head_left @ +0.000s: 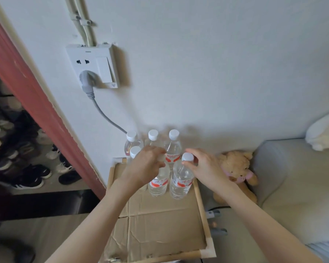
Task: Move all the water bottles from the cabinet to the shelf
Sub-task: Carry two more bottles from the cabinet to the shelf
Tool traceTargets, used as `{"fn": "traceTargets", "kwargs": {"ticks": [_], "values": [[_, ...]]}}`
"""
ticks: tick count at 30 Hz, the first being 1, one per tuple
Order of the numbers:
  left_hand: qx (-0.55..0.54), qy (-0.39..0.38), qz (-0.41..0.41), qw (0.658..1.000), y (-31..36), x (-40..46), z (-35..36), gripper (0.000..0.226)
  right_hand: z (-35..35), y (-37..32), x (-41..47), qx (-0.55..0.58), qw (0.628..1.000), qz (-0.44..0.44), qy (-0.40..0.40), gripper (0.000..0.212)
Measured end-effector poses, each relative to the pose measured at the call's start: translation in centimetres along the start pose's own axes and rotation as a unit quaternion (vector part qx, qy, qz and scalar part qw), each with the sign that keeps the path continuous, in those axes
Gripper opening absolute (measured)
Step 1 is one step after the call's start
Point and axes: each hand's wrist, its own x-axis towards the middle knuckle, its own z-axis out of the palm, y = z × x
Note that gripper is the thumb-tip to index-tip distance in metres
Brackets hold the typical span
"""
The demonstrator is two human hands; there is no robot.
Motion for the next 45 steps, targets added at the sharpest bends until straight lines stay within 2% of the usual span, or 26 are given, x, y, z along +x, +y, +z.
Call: {"fn": "traceTargets", "kwargs": {"ticks": [5, 9, 14, 18, 20, 24, 26, 29, 32, 35, 37, 41, 45], "values": [[0.018, -0.012, 0.053, 0.998, 0.0, -0.2, -0.4, 0.035, -1.5, 1.2, 0.4, 0.006, 0.993, -0.086, -0.084, 0.042], [0.019, -0.018, 0.047, 0.999, -0.2, -0.2, -0.7, 0.033, -1.2, 1.6, 1.3, -0.004, 0.994, -0.088, -0.07, 0.032], [0.05, 0.017, 0.016, 0.998, 0.6, 0.3, -0.5, 0.031, -1.1, 1.4, 2.5, -0.047, 0.995, -0.078, -0.051, 0.031], [0.05, -0.029, 0.041, 0.998, 0.1, 0.6, -0.9, 0.039, -1.4, 1.8, 2.7, -0.039, 0.987, -0.107, -0.109, 0.043], [0.037, -0.03, 0.04, 0.998, -0.1, 0.7, -1.0, 0.038, -1.4, 1.9, 2.7, -0.012, 0.984, -0.111, -0.135, 0.042], [0.032, 0.005, 0.005, 0.999, 0.4, 0.9, -0.6, 0.031, -1.0, 2.0, 3.1, -0.029, 0.991, -0.091, -0.096, 0.032], [0.036, 0.007, -0.001, 0.999, 0.4, 1.0, -0.4, 0.033, -1.1, 1.9, 3.3, -0.038, 0.992, -0.086, -0.081, 0.035], [0.028, -0.034, 0.026, 0.999, 0.1, 1.0, -0.8, 0.039, -1.2, 2.1, 3.1, -0.02, 0.988, -0.112, -0.108, 0.043], [0.026, -0.047, 0.043, 0.998, -0.3, 1.2, -1.1, 0.038, -1.3, 2.3, 3.0, 0.004, 0.985, -0.122, -0.121, 0.037], [0.028, -0.017, 0.01, 0.999, -0.2, 1.4, -0.9, 0.032, -1.0, 2.1, 3.4, -0.003, 0.992, -0.091, -0.089, 0.029], [0.034, -0.007, -0.015, 0.999, 0.0, 1.4, -0.8, 0.031, -1.0, 2.0, 3.5, -0.009, 0.994, -0.083, -0.075, 0.031], [0.032, -0.041, 0.011, 0.999, -0.2, 1.4, -1.0, 0.041, -1.3, 2.5, 3.3, -0.01, 0.986, -0.101, -0.136, 0.046], [0.024, -0.045, 0.017, 0.999, -0.5, 1.6, -1.0, 0.039, -1.4, 2.3, 3.1, -0.02, 0.986, -0.095, -0.138, 0.039]]}}
